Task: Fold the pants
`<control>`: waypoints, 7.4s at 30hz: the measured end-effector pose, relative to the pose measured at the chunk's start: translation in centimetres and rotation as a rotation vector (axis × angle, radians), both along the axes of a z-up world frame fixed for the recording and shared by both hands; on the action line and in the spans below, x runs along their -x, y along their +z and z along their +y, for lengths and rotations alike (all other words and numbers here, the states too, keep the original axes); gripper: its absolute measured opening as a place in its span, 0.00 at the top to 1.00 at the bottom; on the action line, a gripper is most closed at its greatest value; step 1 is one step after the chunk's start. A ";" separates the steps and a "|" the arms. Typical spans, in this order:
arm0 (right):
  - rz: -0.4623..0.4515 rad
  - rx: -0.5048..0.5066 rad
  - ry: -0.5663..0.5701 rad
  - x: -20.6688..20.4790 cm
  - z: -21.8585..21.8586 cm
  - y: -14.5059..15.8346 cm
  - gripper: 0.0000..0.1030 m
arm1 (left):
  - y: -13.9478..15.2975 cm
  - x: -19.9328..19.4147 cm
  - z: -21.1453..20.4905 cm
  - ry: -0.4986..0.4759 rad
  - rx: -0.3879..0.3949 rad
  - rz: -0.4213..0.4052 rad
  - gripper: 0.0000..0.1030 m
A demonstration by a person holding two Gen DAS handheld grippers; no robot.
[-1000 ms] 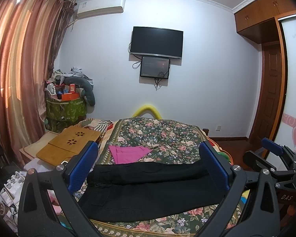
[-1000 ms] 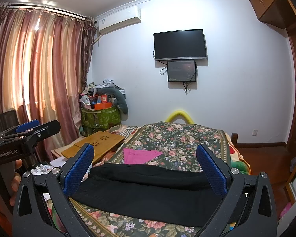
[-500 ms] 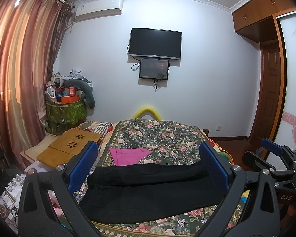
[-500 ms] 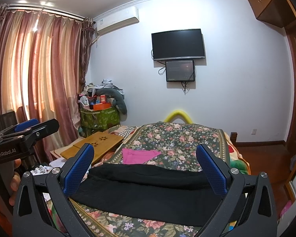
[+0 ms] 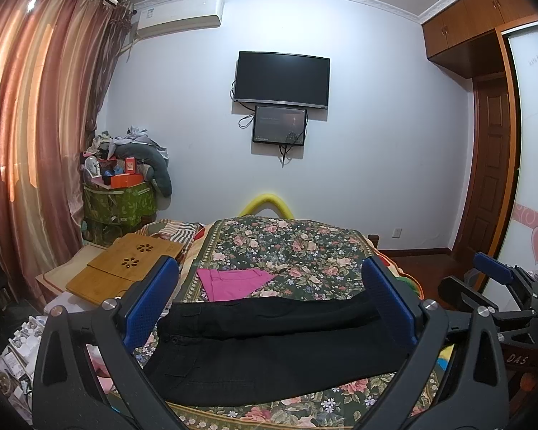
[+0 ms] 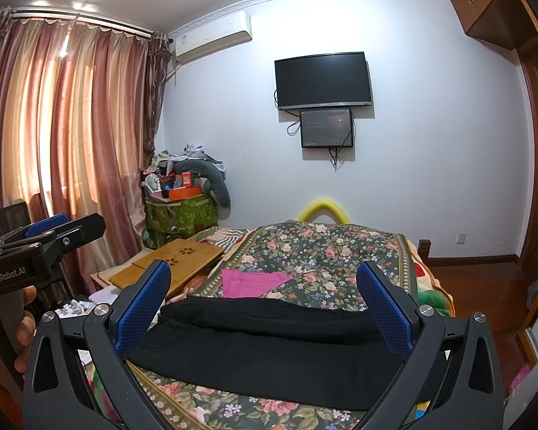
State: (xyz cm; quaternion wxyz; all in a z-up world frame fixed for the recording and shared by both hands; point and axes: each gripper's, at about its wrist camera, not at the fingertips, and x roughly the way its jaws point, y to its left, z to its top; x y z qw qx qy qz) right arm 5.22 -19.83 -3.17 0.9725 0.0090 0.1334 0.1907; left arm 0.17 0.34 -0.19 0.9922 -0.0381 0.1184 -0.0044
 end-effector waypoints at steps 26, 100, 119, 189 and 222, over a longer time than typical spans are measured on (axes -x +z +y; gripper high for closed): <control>0.018 0.013 -0.027 -0.8 -0.3 -0.6 0.00 | -0.6 -1.2 -0.1 -0.001 0.009 0.027 0.00; 0.796 0.388 0.295 -35.8 6.2 -25.4 0.94 | -29.1 -42.5 18.6 0.066 -0.004 1.027 0.98; 0.555 0.356 0.225 -28.6 3.0 -13.0 0.95 | -17.9 -35.6 16.1 0.089 -0.087 0.731 0.98; 0.711 0.165 0.130 -26.5 -3.7 -18.0 0.44 | -20.1 -30.5 7.3 0.030 -0.100 0.708 0.06; 0.727 0.161 0.088 -33.7 -6.3 -19.4 0.92 | -24.1 -34.2 1.2 -0.121 -0.177 0.848 0.06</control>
